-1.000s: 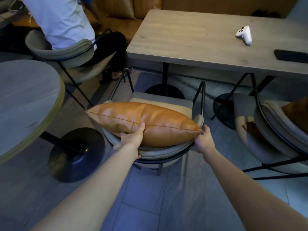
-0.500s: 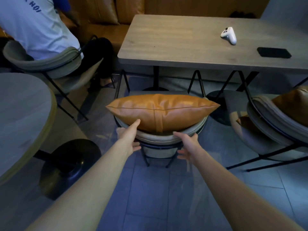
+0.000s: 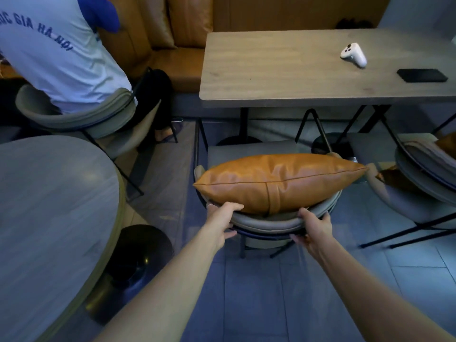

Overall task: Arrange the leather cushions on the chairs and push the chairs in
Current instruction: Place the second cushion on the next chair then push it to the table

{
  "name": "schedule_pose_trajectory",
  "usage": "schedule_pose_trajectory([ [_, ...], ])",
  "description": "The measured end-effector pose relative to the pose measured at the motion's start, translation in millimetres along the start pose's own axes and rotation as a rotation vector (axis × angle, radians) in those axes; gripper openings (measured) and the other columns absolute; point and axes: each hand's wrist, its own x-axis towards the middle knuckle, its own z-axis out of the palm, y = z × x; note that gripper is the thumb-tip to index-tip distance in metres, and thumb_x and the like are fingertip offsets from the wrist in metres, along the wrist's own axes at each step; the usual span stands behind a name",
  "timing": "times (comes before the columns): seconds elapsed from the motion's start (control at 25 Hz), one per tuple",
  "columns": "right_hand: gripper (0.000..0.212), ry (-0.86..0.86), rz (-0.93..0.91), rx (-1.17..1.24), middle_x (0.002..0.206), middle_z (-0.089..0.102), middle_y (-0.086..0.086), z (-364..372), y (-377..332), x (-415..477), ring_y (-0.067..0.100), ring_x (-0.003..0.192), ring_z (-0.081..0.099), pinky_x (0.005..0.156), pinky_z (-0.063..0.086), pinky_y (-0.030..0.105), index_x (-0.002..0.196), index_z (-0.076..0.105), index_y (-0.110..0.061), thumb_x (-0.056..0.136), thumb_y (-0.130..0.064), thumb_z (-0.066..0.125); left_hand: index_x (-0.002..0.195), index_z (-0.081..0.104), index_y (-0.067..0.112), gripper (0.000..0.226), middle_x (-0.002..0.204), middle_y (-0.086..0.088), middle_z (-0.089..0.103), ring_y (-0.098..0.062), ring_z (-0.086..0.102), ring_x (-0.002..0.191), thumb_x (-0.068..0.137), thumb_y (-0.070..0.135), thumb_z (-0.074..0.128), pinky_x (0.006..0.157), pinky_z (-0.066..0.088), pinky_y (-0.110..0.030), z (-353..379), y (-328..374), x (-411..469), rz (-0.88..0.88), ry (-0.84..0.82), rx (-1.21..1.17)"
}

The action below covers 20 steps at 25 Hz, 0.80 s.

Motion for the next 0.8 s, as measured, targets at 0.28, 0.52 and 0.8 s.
schedule_pose_trajectory([
  [0.28,0.087,0.047,0.047,-0.051,0.133,0.051,0.015,29,36,-14,0.034,0.094,0.065,0.065,0.065,0.049,0.156,0.021,-0.03,0.087,-0.019,0.074,0.151,0.028,0.02,0.075,0.14,-0.013,0.052,-0.035,0.057,0.119,0.087,0.006,0.066,0.079,0.057,-0.044,-23,6,23,0.049,0.128,-0.008],
  [0.52,0.098,-0.005,0.057,-0.123,0.133,0.052,0.016,31,23,1,0.038,0.1,0.068,0.067,0.066,0.056,0.158,0.008,-0.033,0.088,-0.019,0.076,0.152,0.029,0.021,0.1,0.138,-0.017,0.055,-0.036,0.06,0.112,0.066,0.019,0.078,0.083,0.059,-0.05,-27,9,51,0.027,0.196,0.04],
  [0.8,0.094,-0.005,-0.011,-0.142,0.126,0.058,0.015,27,22,1,0.04,0.095,0.07,0.045,0.063,0.04,0.158,0.016,-0.029,0.087,-0.025,0.078,0.156,0.025,0.022,0.087,0.149,-0.011,0.047,-0.037,0.051,0.128,0.085,0.022,0.076,0.094,0.052,-0.061,-27,3,52,-0.02,0.146,0.024],
])
